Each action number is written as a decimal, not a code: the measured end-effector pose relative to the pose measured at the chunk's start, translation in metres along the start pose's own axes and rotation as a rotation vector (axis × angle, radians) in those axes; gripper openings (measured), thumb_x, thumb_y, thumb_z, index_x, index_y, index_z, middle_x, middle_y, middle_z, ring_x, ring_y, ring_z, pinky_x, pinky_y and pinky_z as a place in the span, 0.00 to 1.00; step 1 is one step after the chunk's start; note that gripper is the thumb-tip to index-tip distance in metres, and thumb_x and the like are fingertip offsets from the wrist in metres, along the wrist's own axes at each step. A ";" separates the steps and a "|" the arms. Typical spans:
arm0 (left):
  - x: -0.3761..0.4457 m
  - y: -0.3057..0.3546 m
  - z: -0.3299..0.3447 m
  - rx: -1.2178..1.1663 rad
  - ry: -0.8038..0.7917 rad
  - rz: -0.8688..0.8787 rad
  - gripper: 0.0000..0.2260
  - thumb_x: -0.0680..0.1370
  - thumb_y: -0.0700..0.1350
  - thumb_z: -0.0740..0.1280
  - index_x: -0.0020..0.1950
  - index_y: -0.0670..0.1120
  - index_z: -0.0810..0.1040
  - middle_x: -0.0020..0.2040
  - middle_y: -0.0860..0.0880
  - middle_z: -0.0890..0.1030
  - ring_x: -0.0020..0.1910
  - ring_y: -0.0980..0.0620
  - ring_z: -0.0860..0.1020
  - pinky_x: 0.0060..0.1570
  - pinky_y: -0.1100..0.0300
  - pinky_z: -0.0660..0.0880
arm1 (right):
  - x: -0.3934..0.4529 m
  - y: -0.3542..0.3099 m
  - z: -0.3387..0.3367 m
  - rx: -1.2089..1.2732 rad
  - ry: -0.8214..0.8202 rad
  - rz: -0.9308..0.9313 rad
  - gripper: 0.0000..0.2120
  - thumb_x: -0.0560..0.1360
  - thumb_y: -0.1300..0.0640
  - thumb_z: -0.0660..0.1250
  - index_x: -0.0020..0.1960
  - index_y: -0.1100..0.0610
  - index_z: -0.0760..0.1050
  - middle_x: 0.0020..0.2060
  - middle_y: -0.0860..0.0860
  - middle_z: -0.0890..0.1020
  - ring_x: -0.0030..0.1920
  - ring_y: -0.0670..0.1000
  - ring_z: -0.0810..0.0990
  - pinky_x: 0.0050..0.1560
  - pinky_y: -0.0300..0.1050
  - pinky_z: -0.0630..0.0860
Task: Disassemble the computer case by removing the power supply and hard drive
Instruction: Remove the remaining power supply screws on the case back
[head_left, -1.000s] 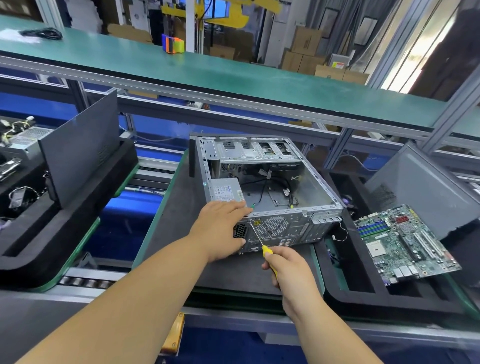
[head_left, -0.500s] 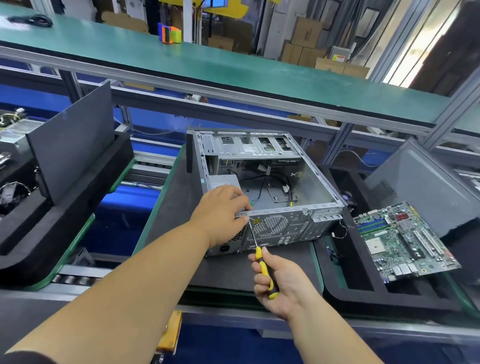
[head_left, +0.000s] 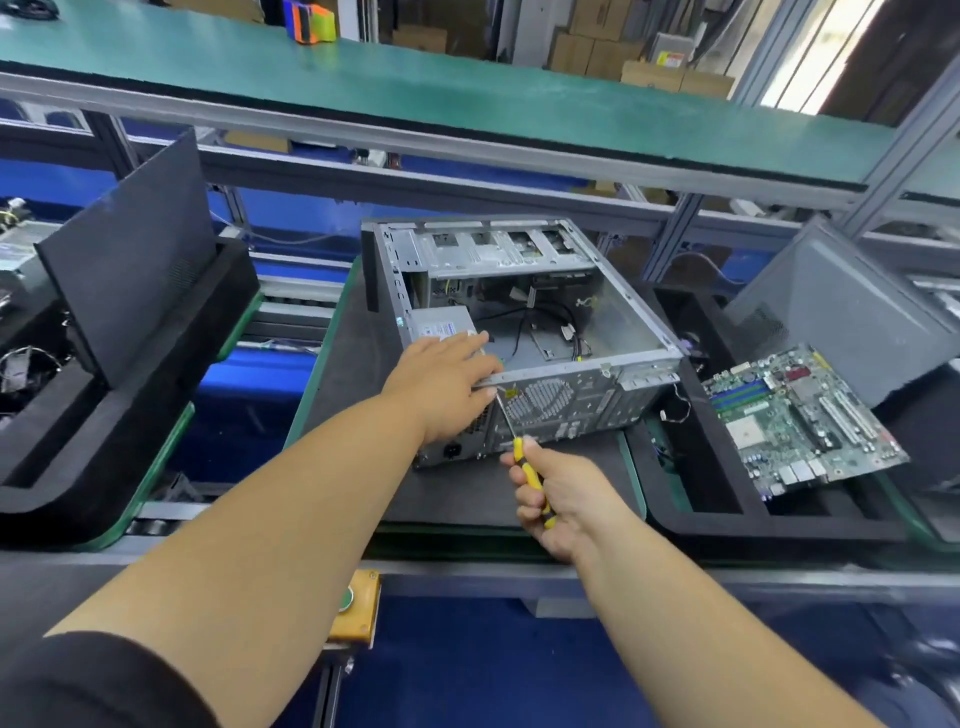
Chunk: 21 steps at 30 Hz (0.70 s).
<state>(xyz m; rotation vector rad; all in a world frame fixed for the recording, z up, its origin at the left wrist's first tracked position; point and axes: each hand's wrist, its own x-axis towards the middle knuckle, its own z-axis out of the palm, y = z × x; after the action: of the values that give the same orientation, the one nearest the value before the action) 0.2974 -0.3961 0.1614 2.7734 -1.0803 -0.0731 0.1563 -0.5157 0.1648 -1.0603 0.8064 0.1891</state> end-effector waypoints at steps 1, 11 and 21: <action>0.000 0.000 -0.001 0.009 -0.003 -0.001 0.19 0.83 0.57 0.54 0.74 0.59 0.65 0.81 0.54 0.52 0.79 0.52 0.51 0.75 0.51 0.47 | 0.000 0.000 0.002 -0.013 0.004 -0.012 0.16 0.83 0.52 0.59 0.42 0.60 0.75 0.26 0.49 0.70 0.18 0.43 0.61 0.17 0.34 0.58; 0.005 -0.002 -0.004 0.049 0.017 0.002 0.20 0.83 0.57 0.54 0.74 0.58 0.65 0.81 0.53 0.53 0.79 0.52 0.52 0.74 0.51 0.50 | 0.005 0.004 0.012 -0.224 0.119 -0.127 0.14 0.83 0.51 0.61 0.41 0.58 0.74 0.29 0.51 0.71 0.22 0.46 0.62 0.21 0.36 0.59; 0.009 -0.006 -0.004 -0.003 0.021 0.010 0.21 0.80 0.54 0.60 0.73 0.60 0.66 0.80 0.54 0.55 0.79 0.53 0.52 0.73 0.52 0.49 | 0.014 0.004 -0.007 -0.147 0.016 -0.062 0.11 0.78 0.51 0.69 0.43 0.58 0.78 0.34 0.51 0.79 0.26 0.46 0.76 0.26 0.39 0.72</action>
<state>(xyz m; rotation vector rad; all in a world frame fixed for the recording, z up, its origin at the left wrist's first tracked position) 0.3081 -0.3974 0.1643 2.7597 -1.0881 -0.0434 0.1604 -0.5224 0.1510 -1.2249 0.7823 0.1895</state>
